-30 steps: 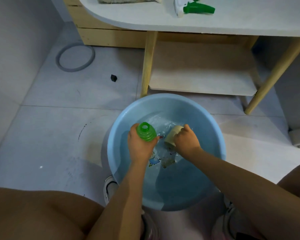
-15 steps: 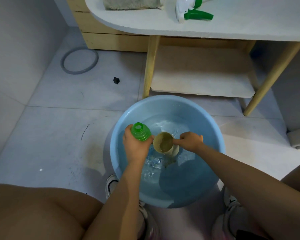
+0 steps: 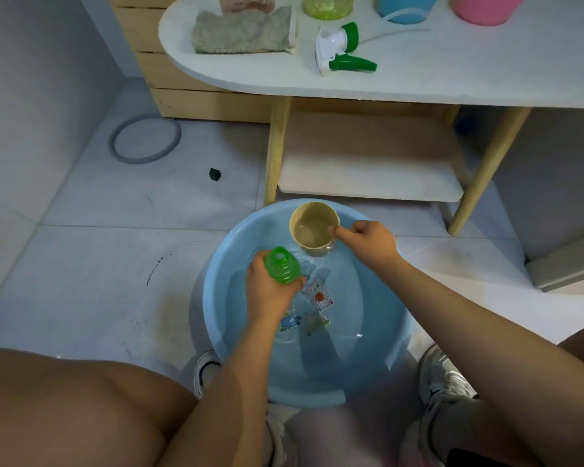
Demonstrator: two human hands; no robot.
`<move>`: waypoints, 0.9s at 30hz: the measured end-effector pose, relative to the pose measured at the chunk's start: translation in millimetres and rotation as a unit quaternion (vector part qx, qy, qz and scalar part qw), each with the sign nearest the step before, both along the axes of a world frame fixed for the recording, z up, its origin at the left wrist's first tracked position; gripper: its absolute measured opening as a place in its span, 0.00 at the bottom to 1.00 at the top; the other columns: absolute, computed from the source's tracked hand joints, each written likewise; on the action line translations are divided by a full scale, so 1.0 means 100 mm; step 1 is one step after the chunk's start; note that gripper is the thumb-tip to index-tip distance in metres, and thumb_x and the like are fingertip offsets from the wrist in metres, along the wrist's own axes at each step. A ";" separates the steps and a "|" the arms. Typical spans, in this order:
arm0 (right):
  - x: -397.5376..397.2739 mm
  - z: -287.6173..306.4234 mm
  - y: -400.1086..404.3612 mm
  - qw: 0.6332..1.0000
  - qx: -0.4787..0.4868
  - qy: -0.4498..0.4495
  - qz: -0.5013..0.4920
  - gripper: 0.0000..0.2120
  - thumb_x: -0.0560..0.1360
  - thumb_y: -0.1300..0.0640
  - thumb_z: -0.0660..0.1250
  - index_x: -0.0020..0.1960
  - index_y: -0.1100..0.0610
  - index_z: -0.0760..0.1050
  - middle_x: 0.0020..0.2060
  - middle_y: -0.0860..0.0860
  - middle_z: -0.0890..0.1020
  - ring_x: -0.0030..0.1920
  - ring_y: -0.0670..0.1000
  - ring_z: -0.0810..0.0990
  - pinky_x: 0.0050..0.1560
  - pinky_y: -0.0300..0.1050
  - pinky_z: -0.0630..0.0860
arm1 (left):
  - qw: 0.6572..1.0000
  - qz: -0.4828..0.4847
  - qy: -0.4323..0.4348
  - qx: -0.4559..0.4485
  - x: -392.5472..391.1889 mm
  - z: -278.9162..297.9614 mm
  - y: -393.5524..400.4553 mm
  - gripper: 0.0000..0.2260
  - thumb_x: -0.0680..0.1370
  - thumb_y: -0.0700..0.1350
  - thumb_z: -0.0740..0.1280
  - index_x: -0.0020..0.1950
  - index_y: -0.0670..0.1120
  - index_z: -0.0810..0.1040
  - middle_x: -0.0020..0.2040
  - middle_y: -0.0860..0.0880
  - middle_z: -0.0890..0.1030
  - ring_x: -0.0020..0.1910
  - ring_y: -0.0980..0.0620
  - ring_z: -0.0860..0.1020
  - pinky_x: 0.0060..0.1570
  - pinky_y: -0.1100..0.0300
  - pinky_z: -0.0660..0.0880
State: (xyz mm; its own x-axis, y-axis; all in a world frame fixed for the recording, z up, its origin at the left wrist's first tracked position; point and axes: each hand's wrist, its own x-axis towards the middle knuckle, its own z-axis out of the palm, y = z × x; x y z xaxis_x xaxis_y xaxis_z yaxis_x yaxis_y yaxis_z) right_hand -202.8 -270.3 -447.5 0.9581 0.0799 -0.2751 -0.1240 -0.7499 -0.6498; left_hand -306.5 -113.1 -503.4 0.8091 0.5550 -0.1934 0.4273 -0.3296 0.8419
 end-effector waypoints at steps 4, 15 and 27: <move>-0.09 0.20 0.07 0.995 -0.011 -0.101 0.013 0.25 0.73 0.41 0.66 0.28 0.53 0.58 0.24 0.48 0.64 0.30 0.51 0.65 0.48 0.48 0.60 | 0.999 -0.033 0.011 0.018 0.05 0.01 -0.07 0.34 0.58 0.51 0.80 0.60 0.50 0.70 0.56 0.49 0.76 0.54 0.47 0.76 0.53 0.49 0.76; -0.15 0.17 0.08 0.930 -0.050 -0.361 0.052 0.22 0.67 0.33 0.59 0.29 0.51 0.62 0.23 0.41 0.65 0.30 0.50 0.65 0.42 0.42 0.50 | 0.998 -0.053 0.022 0.026 0.09 0.05 -0.12 0.34 0.58 0.54 0.79 0.59 0.51 0.70 0.55 0.51 0.76 0.53 0.49 0.76 0.51 0.48 0.77; -0.14 0.19 0.10 0.894 -0.081 -0.436 0.058 0.22 0.68 0.36 0.64 0.30 0.55 0.72 0.24 0.46 0.74 0.31 0.50 0.70 0.46 0.45 0.57 | 0.997 -0.060 0.032 0.031 0.07 -0.01 -0.11 0.34 0.58 0.55 0.80 0.59 0.51 0.69 0.55 0.50 0.76 0.53 0.48 0.76 0.50 0.45 0.77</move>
